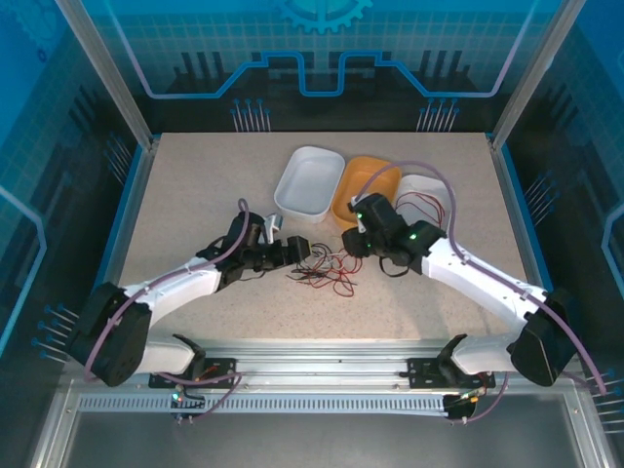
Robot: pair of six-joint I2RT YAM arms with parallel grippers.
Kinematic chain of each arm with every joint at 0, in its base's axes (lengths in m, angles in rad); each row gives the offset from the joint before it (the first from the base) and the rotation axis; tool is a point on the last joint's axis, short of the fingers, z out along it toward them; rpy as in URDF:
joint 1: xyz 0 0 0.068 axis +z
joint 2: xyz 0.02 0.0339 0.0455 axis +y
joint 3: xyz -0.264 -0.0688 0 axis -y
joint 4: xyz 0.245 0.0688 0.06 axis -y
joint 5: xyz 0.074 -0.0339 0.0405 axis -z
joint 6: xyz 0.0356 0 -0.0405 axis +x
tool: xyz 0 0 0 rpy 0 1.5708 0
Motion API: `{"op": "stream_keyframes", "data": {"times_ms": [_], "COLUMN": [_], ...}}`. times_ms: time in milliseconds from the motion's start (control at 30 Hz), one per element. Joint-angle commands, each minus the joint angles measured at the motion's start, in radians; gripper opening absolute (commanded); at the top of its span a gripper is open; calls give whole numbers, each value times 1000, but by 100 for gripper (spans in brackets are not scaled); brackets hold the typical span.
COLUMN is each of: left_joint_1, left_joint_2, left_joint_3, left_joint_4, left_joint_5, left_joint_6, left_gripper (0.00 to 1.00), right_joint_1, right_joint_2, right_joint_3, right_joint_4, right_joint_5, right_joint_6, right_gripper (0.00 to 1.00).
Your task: Untangle the cables
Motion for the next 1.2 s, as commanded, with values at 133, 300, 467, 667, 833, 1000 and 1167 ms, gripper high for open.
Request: {"op": "stream_keyframes", "data": {"times_ms": [133, 300, 467, 667, 833, 1000, 1167], "left_joint_1": [-27, -50, -51, -22, 23, 58, 86], "left_joint_2": [152, 239, 250, 203, 158, 121, 80], "left_joint_3": [54, 64, 41, 7, -37, -47, -55], "left_joint_4": [6, 27, 28, -29, -21, -56, -82], "left_joint_5": [38, 41, -21, -126, -129, -135, -137], "left_joint_6": [6, -7, -41, -73, -87, -68, -44], "left_gripper": [84, 82, 54, 26, 17, 13, 14], "right_joint_1": [51, 48, 42, 25, 18, 12, 11], "right_joint_2": [24, 43, 55, 108, 178, 248, 334], "right_joint_3": [-47, -56, -83, -110, -115, -102, -60], "right_joint_4": [-5, -69, -67, -51, -28, 26, 66], "right_joint_5": [83, 145, 155, 131, 111, 78, 60], "right_joint_6": [152, 208, 255, 303, 312, 304, 283], "right_gripper": [34, 33, 33, 33, 32, 32, 31]}}
